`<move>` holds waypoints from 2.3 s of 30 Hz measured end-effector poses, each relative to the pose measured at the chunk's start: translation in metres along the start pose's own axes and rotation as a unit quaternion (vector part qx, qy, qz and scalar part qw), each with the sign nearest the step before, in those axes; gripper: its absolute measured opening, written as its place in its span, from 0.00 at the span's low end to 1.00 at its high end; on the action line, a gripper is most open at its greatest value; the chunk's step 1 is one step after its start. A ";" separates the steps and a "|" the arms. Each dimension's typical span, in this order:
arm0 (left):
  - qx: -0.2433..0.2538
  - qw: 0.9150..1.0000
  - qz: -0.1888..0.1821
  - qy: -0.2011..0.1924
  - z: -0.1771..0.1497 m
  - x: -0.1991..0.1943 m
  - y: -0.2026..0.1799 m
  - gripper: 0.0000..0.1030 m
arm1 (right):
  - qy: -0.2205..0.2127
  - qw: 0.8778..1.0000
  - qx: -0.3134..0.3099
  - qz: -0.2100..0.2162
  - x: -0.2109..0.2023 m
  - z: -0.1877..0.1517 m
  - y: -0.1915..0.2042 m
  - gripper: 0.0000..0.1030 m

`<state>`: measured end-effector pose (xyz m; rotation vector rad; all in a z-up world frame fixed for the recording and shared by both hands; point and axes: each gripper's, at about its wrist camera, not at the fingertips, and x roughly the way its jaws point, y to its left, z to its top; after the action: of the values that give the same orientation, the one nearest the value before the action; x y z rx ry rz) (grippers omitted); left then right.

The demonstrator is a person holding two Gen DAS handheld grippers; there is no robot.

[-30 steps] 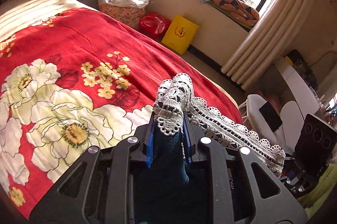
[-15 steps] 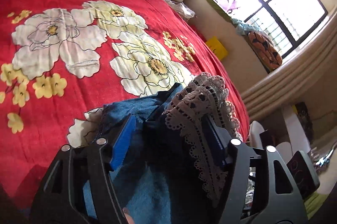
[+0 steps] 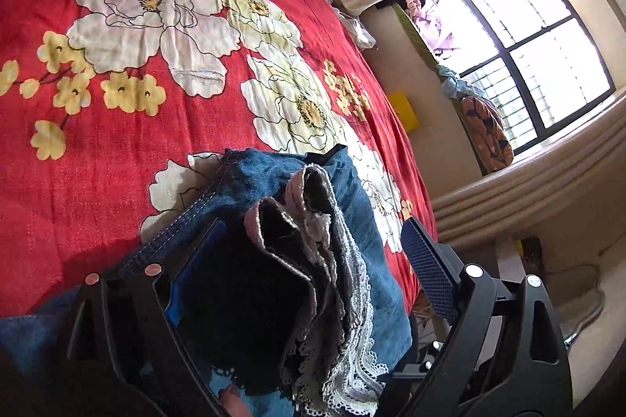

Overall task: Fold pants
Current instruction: 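Fold the held lace hem over toward the waistband with the left gripper, then lay the lace hem flat and open the left gripper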

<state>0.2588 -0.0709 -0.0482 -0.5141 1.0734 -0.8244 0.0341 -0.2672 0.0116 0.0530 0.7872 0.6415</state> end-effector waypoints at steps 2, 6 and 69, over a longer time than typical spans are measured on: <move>0.002 1.000 -0.004 0.004 0.002 0.004 -0.003 0.67 | -0.025 0.999 0.034 -0.007 -0.021 0.011 -0.024 0.69; 0.014 1.000 0.020 0.015 0.003 0.014 -0.007 0.26 | -0.044 0.991 0.111 -0.059 -0.032 0.044 -0.097 0.70; -0.120 0.990 0.073 -0.022 -0.137 -0.037 -0.044 0.18 | 0.041 0.983 0.178 0.029 -0.029 -0.021 -0.105 0.17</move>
<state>0.1106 -0.0659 -0.0514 -0.6445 1.1613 -0.5560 0.0592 -0.3717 -0.0135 0.3804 0.9756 0.5548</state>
